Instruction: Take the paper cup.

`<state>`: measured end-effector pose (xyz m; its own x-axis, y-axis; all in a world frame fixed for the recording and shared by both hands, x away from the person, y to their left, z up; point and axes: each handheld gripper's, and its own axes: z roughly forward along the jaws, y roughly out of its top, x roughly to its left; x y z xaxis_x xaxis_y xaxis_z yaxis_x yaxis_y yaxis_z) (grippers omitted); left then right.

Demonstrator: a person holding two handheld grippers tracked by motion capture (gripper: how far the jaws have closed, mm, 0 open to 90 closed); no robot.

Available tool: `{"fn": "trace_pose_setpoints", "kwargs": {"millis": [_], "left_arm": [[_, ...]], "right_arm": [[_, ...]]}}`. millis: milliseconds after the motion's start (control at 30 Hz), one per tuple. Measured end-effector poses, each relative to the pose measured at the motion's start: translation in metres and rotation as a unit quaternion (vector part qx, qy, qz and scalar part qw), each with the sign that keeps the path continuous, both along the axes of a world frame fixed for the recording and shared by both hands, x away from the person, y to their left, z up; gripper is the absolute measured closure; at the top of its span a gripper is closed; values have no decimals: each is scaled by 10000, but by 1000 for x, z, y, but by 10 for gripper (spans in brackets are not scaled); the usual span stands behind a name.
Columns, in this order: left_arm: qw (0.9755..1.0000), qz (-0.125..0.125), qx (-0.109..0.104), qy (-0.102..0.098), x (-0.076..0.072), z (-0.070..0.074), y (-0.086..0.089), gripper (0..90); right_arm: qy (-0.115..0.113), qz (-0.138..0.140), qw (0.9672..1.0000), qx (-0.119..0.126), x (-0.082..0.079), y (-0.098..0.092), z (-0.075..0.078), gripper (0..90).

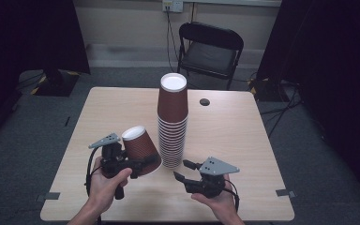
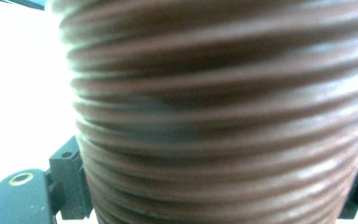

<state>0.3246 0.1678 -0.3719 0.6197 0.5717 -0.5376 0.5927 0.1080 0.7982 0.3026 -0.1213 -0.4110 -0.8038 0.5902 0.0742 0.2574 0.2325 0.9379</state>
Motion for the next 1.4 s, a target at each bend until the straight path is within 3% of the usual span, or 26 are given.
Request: {"fn": "trace_pose_setpoints", "kwargs": {"millis": [133, 233, 467, 633, 800, 867, 1000, 1200, 1400], "left_arm": [[9998, -57, -145, 127, 0, 1, -1, 134], [9989, -114, -387, 232, 0, 3, 0, 135], [9976, -119, -564, 386, -1, 5, 0, 134], [9969, -44, -613, 485, -2, 5, -3, 134], [9951, -185, -740, 628, -2, 5, -6, 134], [9943, -205, -775, 697, -1, 5, -6, 135], [9920, -251, -916, 826, -1, 5, -6, 136], [9917, -304, -943, 822, -4, 6, -9, 135], [9916, -377, -939, 807, -5, 5, -13, 128]], "right_arm": [[-241, 77, 9996, 128, 0, 11, 6, 489], [-441, 134, 9988, 179, -1, 18, 8, 488], [-879, 128, 9951, 432, 0, 31, 13, 456], [-1165, 116, 9916, 554, 3, 40, 13, 506], [-1401, 82, 9877, 691, 5, 50, 11, 588], [-1388, 23, 9877, 716, 5, 54, 11, 603], [-1609, -52, 9833, 849, 7, 59, 12, 626], [-1858, -119, 9775, 987, 6, 65, 13, 648], [-1797, -182, 9770, 1132, 8, 66, 14, 718]]}}
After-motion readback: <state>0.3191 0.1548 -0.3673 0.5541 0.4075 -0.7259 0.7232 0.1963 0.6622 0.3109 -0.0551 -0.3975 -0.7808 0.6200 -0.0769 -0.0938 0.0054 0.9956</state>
